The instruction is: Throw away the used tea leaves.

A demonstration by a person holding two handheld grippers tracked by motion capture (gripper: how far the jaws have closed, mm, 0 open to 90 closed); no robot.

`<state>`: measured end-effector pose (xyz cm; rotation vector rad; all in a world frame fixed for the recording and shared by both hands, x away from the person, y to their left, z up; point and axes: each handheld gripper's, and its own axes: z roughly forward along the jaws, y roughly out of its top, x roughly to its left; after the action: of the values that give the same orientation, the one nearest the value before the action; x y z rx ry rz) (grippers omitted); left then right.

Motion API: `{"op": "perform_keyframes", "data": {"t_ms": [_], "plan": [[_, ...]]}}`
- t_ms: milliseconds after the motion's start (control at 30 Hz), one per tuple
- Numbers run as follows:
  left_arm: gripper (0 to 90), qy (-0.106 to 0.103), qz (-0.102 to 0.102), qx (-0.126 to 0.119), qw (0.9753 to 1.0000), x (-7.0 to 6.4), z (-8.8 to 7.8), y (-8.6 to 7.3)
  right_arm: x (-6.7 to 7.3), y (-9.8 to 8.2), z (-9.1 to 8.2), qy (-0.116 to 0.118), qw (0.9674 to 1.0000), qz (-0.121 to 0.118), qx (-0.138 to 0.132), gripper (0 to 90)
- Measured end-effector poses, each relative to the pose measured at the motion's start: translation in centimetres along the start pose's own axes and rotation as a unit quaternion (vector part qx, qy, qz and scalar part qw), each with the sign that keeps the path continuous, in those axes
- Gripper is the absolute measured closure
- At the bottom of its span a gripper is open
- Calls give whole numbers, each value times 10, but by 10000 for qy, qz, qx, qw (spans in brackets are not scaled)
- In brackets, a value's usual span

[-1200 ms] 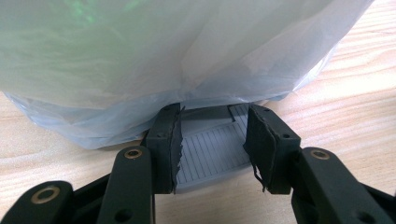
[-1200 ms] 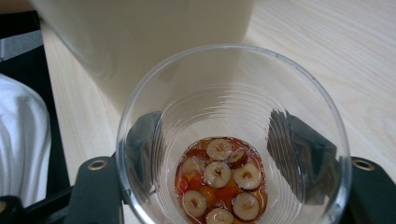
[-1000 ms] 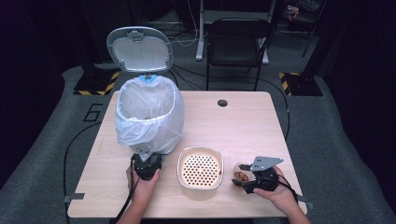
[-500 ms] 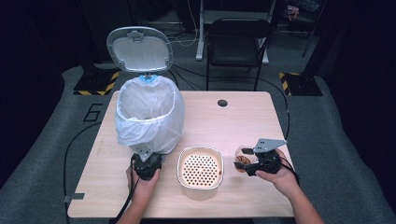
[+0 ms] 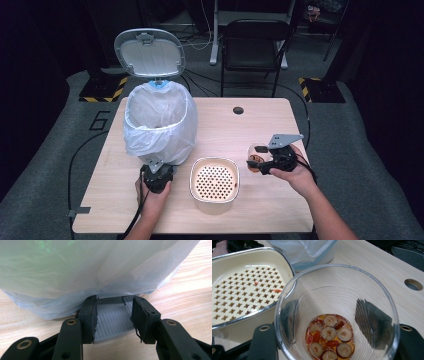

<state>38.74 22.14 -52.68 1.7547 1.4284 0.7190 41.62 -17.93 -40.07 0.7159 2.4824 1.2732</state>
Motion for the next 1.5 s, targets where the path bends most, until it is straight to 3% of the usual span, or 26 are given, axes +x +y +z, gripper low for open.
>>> {"op": "perform_keyframes", "data": {"t_ms": [500, 633, 833, 1067, 1367, 1500], "plan": [[556, 1, -7, -7, 10000, 0, 0, 0, -14, 34, 7, 67, 9999, -63, -108, 363], [556, 2, -6, -4, 10000, 0, 0, 0, -17, 42, 14, 42, 9998, -175, -70, 364], [556, -1, -4, -4, 10000, 0, 0, 0, -16, 55, 23, 48, 9994, -318, -95, 361], [556, 3, -2, -5, 10000, 0, 0, 0, -12, 69, 30, 182, 9982, -436, -357, 359], [556, -1, -6, -1, 10000, 0, 0, 0, -2, 81, 34, 215, 9955, -805, -448, 357], [556, 1, -7, -1, 10000, 0, 0, 0, 5, 85, 34, 187, 9928, -1096, -449, 358]]}}
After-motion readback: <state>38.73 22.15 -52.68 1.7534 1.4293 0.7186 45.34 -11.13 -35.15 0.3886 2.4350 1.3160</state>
